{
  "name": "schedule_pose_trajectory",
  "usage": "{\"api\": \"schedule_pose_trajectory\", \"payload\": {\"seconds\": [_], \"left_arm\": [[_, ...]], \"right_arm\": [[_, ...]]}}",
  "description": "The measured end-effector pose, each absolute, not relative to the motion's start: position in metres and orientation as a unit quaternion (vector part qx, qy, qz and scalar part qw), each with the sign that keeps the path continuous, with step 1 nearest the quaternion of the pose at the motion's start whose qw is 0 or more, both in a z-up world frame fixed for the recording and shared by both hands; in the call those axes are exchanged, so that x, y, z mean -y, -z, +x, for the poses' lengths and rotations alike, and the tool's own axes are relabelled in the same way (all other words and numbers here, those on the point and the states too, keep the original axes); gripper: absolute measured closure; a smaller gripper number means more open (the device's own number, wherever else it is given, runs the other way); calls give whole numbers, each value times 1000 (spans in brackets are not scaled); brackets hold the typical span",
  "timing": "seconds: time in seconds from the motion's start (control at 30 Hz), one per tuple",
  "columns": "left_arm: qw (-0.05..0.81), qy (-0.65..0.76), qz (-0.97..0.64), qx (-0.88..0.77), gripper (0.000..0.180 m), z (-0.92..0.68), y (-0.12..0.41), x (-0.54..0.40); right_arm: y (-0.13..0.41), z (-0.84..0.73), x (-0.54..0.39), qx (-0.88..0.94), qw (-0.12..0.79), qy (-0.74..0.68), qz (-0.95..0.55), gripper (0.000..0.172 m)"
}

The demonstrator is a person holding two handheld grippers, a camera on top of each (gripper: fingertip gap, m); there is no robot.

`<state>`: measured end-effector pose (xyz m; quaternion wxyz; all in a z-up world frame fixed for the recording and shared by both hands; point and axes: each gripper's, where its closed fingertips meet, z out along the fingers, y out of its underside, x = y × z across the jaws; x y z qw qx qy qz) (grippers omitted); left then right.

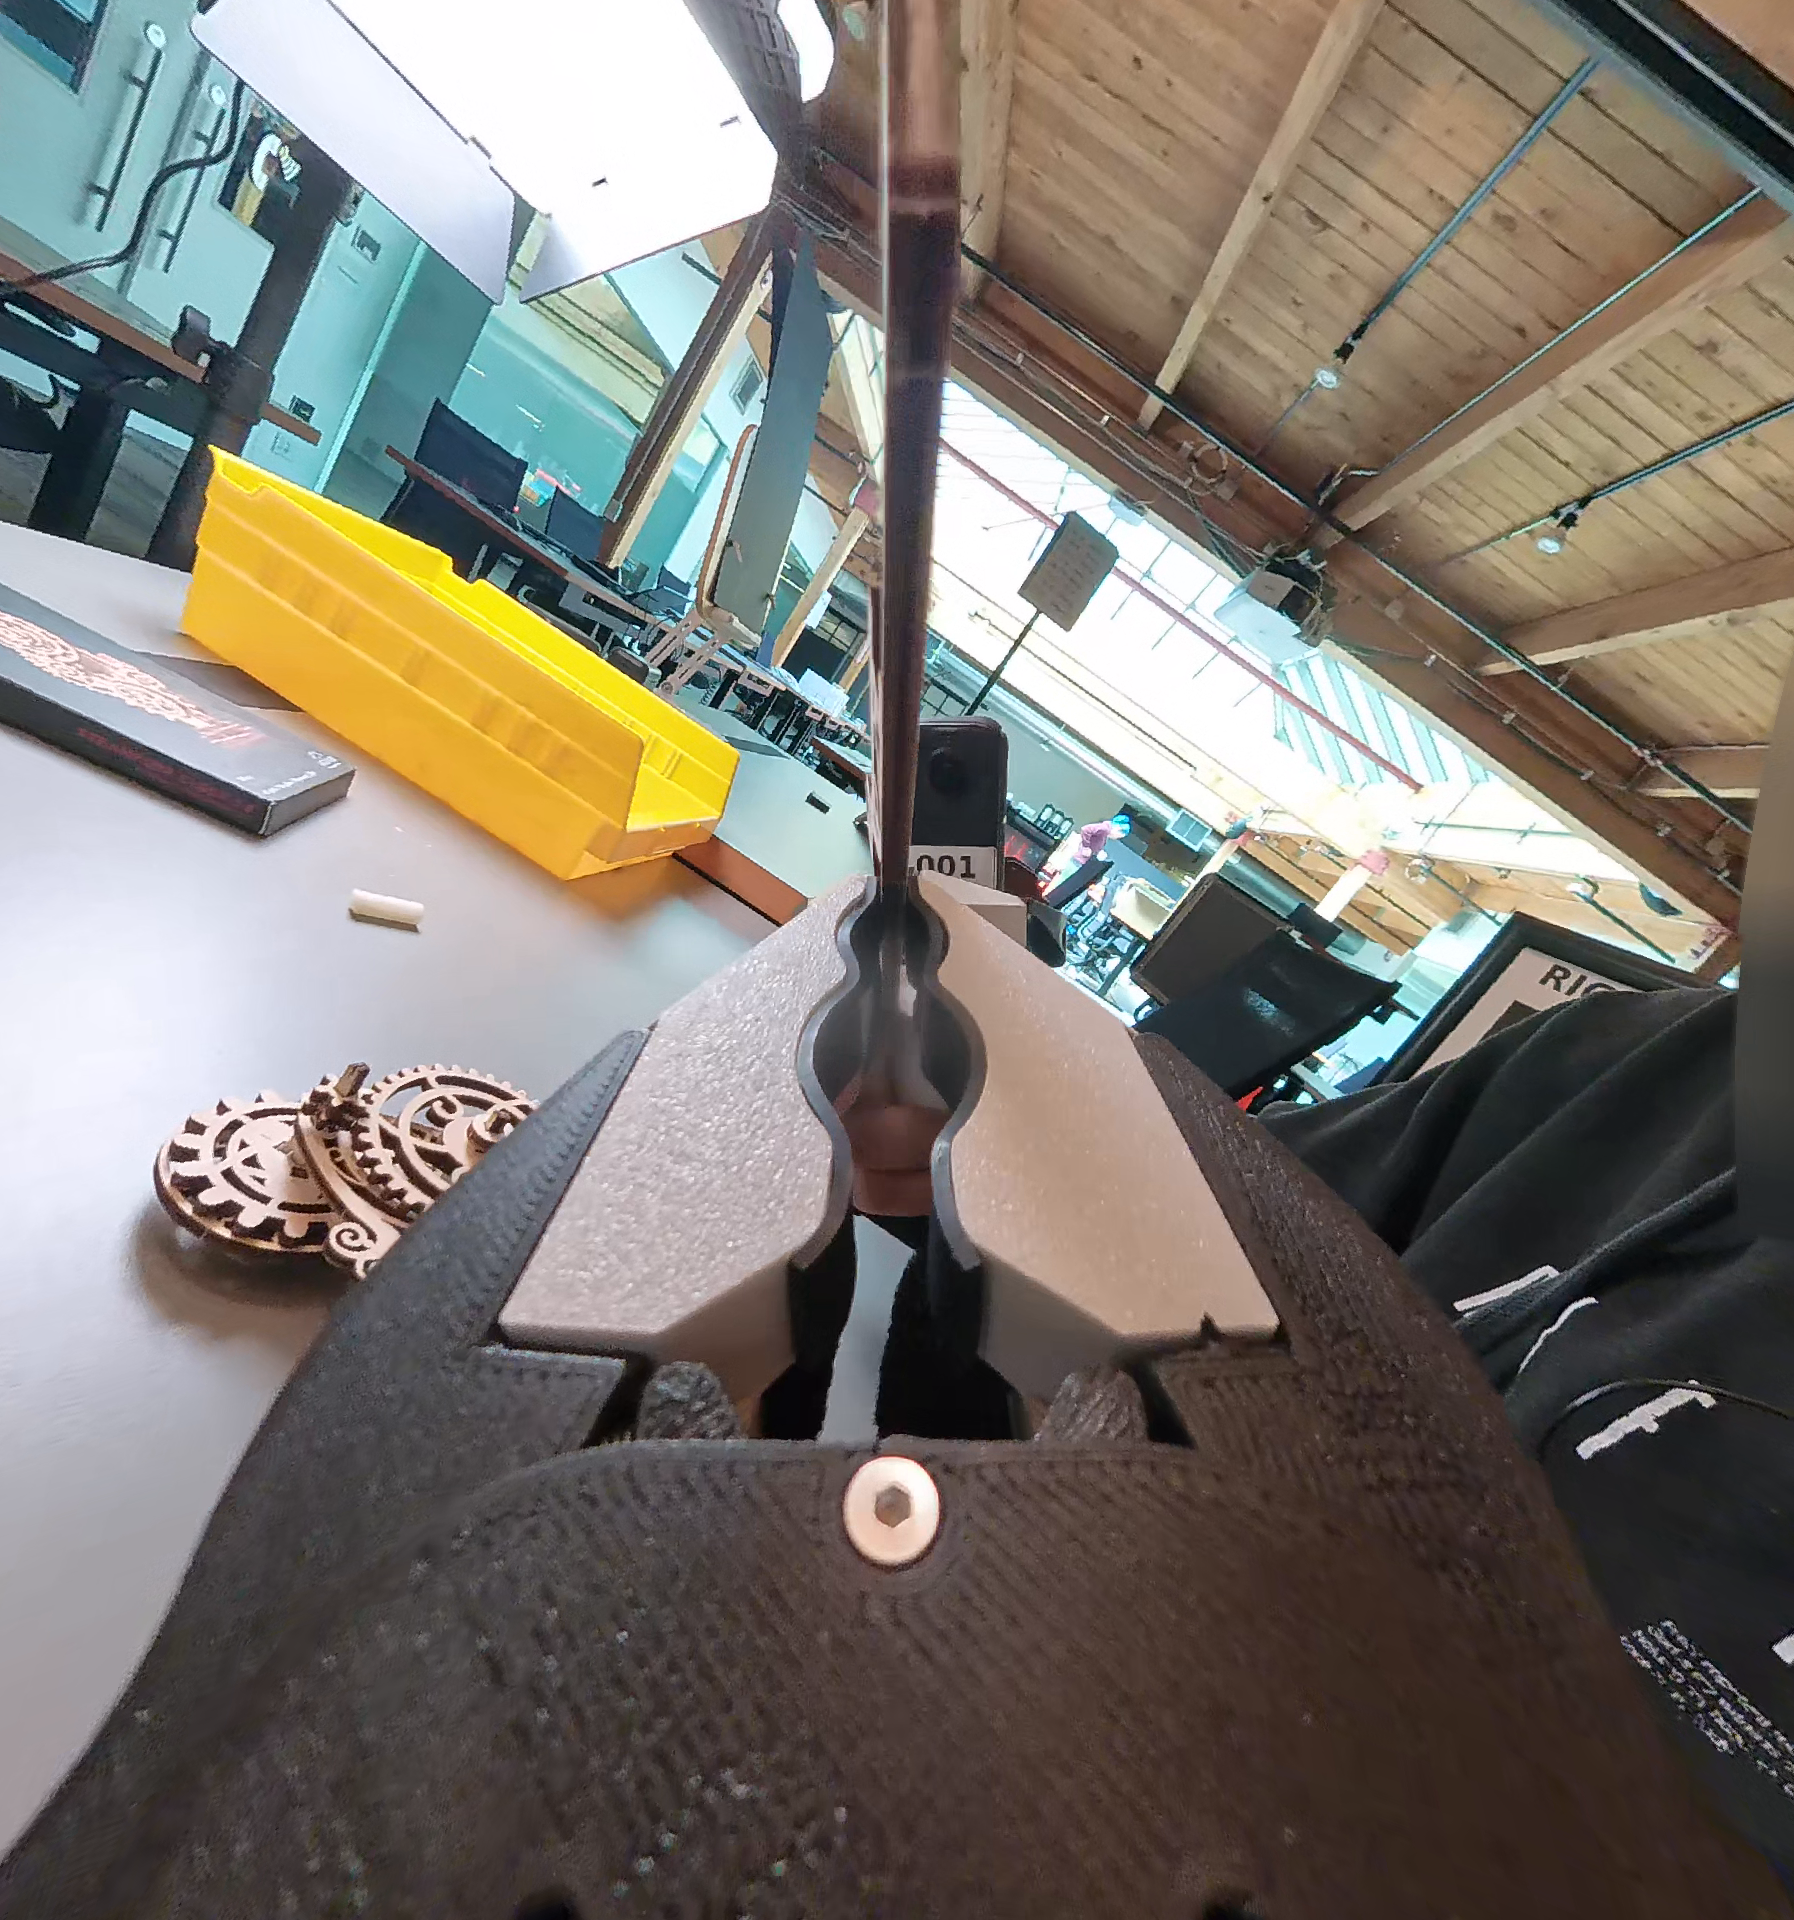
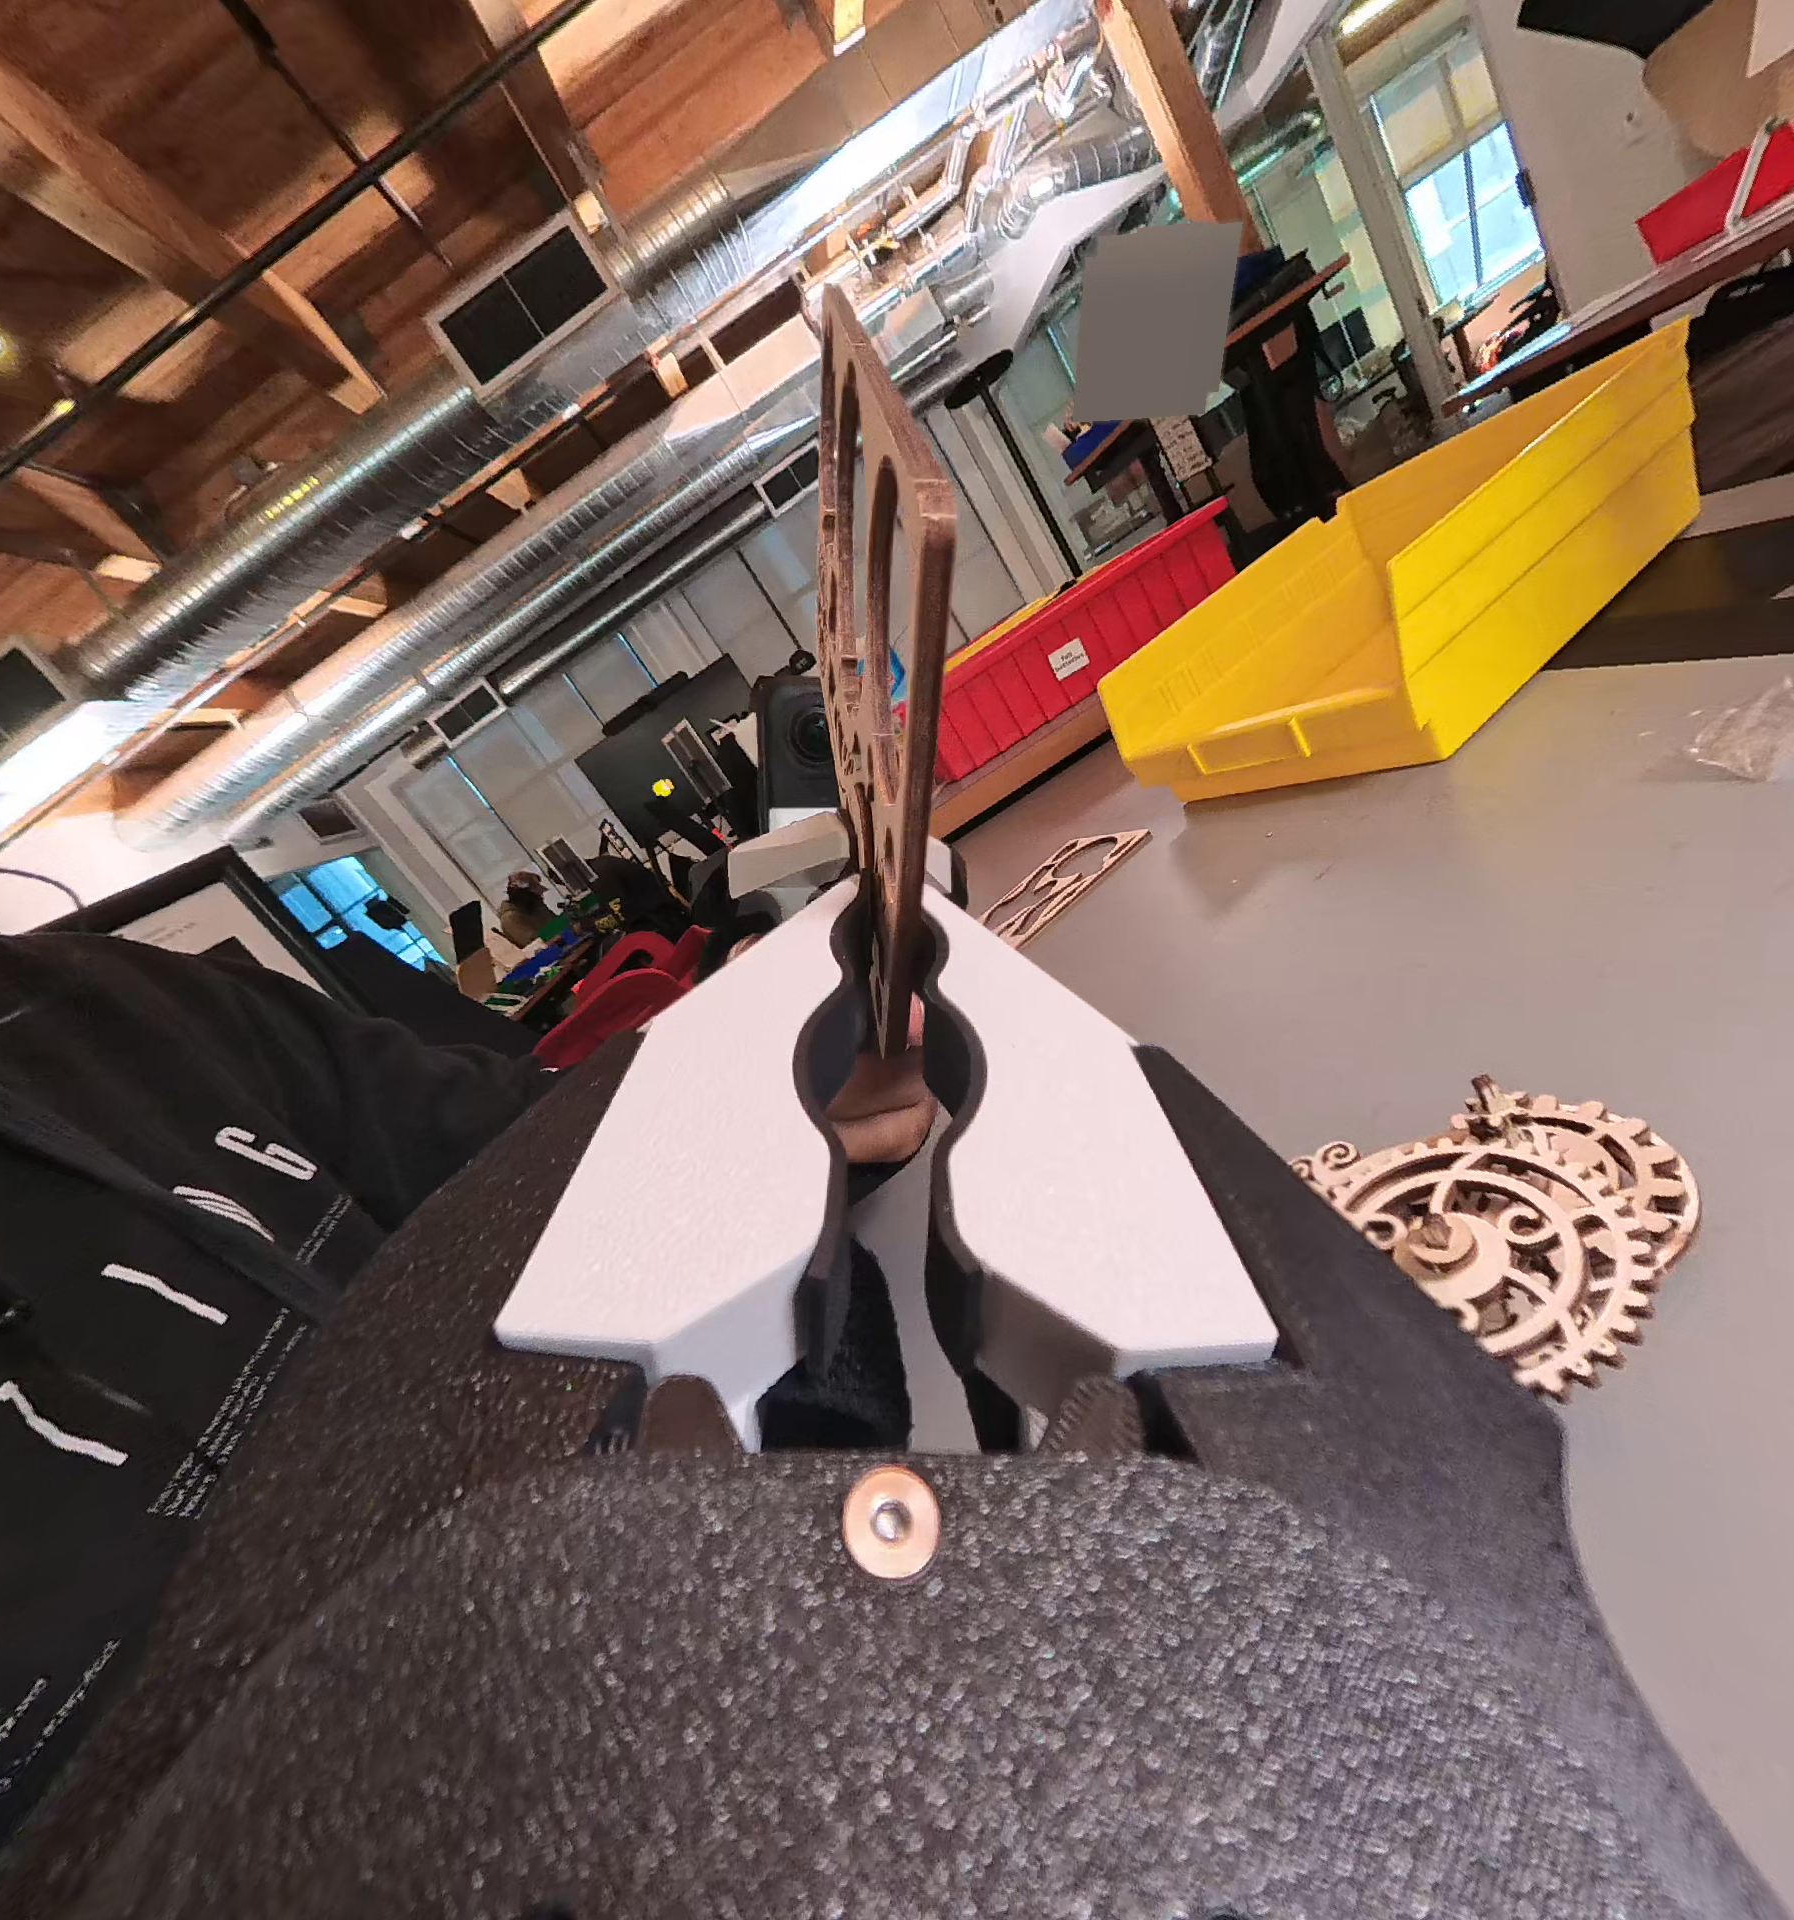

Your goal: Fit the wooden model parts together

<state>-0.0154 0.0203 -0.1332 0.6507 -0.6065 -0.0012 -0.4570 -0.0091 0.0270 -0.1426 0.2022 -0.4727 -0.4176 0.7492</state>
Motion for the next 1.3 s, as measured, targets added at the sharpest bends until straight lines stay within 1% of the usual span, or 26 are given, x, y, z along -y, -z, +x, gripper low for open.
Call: {"api": "schedule_pose_trajectory", "payload": {"seconds": [0.13,0.63,0.77,0.9,0.97,1.0,1.07,1.17,1.2,1.27,1.3], "left_arm": [[642,470,-606,11,179,-16,135,-21],[654,444,-613,1,179,-14,137,-23],[647,455,-612,10,179,-16,139,-25],[662,431,-613,7,158,-32,139,-24],[665,423,-615,-3,143,-44,134,-20],[662,421,-620,-11,139,-50,133,-18],[648,430,-628,-27,138,-57,132,-15],[631,452,-629,-44,145,-57,132,-11],[623,459,-631,-55,150,-52,133,-9],[604,465,-642,-81,180,-38,139,-7],[611,461,-639,-75,180,-37,139,-9]], "right_arm": [[144,-9,-28,437,218,-733,-474,169],[145,-9,-34,397,178,-749,-500,168],[144,-9,-35,401,194,-742,-501,169],[133,0,-47,429,197,-738,-482,170],[128,9,-56,451,206,-726,-475,170],[126,13,-60,459,210,-722,-473,170],[124,20,-65,473,209,-716,-469,170],[134,26,-61,513,180,-693,-474,170],[139,26,-59,527,176,-680,-478,170],[141,25,-60,526,180,-679,-479,170],[136,24,-63,506,182,-695,-477,170]]}}
